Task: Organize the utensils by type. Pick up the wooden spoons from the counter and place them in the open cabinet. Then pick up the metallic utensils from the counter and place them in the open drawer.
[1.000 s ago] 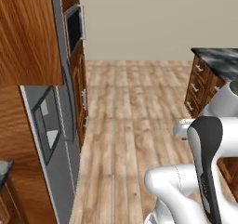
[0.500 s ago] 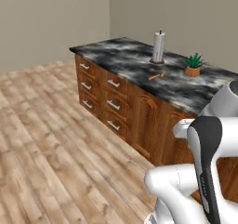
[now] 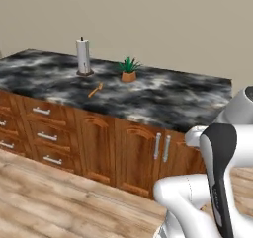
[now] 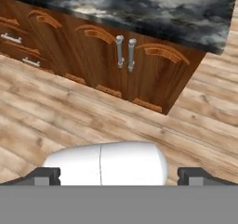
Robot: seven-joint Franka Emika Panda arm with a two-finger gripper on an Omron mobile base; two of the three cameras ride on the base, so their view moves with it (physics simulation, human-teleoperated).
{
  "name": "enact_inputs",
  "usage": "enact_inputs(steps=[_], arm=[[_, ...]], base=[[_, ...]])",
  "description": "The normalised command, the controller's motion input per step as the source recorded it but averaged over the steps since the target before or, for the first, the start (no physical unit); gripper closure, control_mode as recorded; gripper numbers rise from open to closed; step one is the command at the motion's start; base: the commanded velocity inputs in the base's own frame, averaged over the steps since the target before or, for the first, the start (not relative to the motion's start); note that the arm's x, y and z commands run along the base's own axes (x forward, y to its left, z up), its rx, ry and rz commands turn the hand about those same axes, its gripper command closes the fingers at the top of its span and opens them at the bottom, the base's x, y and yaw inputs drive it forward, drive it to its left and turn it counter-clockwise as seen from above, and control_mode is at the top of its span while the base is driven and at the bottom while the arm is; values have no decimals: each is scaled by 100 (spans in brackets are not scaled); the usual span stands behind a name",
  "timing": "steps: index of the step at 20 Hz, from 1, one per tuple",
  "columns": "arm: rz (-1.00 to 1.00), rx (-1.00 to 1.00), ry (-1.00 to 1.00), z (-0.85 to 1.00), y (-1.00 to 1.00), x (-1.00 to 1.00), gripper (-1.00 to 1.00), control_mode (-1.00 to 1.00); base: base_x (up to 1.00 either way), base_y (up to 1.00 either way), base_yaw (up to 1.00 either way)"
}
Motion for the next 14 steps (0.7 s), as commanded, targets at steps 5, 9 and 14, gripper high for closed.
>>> enact_inputs(steps=[5, 9, 14], arm=[[0, 0, 0, 0, 0, 0, -100, 100], [0, 0, 0, 0, 0, 0, -100, 100], [0, 0, 0, 0, 0, 0, -100, 100]], base=[[74, 61, -48], [66, 70, -42], [65, 71, -40]])
